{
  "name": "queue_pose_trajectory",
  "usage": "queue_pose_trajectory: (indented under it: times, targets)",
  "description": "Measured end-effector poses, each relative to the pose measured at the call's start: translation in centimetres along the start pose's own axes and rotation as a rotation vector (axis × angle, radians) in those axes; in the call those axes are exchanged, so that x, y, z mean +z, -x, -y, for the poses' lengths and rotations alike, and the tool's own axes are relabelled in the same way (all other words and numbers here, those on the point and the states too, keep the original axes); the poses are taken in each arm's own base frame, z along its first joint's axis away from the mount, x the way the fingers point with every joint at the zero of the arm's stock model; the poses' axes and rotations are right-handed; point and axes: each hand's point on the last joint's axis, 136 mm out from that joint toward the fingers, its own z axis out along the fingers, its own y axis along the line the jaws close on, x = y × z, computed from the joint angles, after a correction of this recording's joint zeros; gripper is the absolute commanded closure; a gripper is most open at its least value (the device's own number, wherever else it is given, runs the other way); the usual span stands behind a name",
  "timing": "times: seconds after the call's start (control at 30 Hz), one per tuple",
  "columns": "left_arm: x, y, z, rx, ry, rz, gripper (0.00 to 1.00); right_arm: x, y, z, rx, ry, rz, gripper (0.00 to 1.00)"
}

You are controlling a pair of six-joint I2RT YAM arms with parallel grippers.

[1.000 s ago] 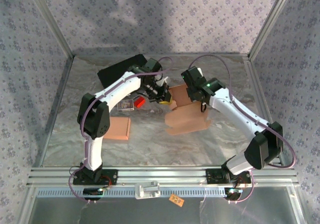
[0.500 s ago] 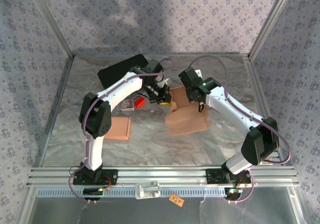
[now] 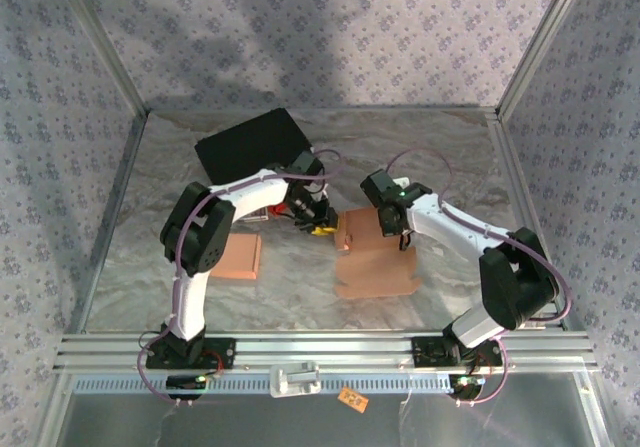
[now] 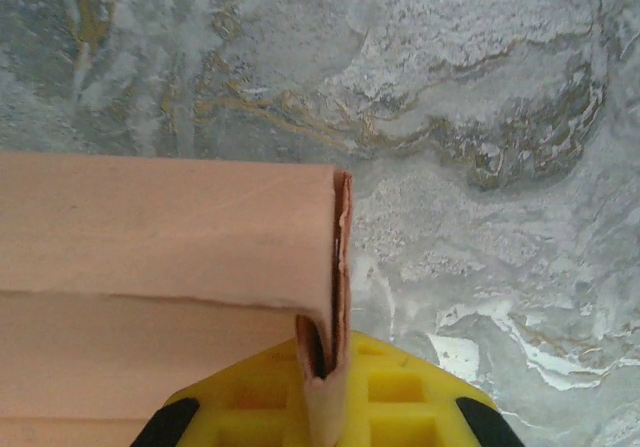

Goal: Fold the paper box

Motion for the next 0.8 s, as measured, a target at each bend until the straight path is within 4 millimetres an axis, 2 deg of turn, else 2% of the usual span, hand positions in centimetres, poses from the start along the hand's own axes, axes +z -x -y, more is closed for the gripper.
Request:
queue_pose_trajectory:
  times: [0.13, 0.27, 0.3, 0.4, 0.5, 0.57, 0.67, 0.8]
  targets:
    - [0.7, 0.3, -0.3, 0.0, -0.029, 0.04, 0.65, 0.2, 0.2, -0.2, 0.019, 0.016, 0.002, 1.0]
    - [-0.5, 0.4, 0.2, -0.021, -0.079, 0.099, 0.63, 0.7, 0.2, -0.4, 0.026, 0.025, -0.007, 1.0]
    - [-1.2, 0.4, 0.3, -0.031, -0.092, 0.118, 0.62, 1.0, 0.1, -0.5, 0.027, 0.025, -0.015, 1.0]
    - [-4.4, 0.7, 0.7, -0.044, -0.111, 0.179, 0.52, 1.9, -0.1, -0.5, 0.035, 0.026, -0.044, 1.0]
    - [-8.4, 1.2, 0.9, -0.053, -0.126, 0.258, 0.51, 2.3, 0.2, -0.2, 0.056, 0.049, -0.051, 1.0]
    - [-9.8, 1.2, 0.3, -0.068, -0.137, 0.287, 0.52, 2.7, 0.6, -0.1, 0.071, 0.074, -0.047, 1.0]
    - [-9.2, 1.6, -1.9, -0.135, -0.129, 0.263, 0.57, 3.3, 0.8, -0.1, 0.087, 0.12, -0.052, 1.0]
    - [-5.2, 2.2, -3.9, -0.201, -0.089, 0.171, 0.62, 3.9, 0.5, -0.1, 0.121, 0.214, -0.057, 1.0]
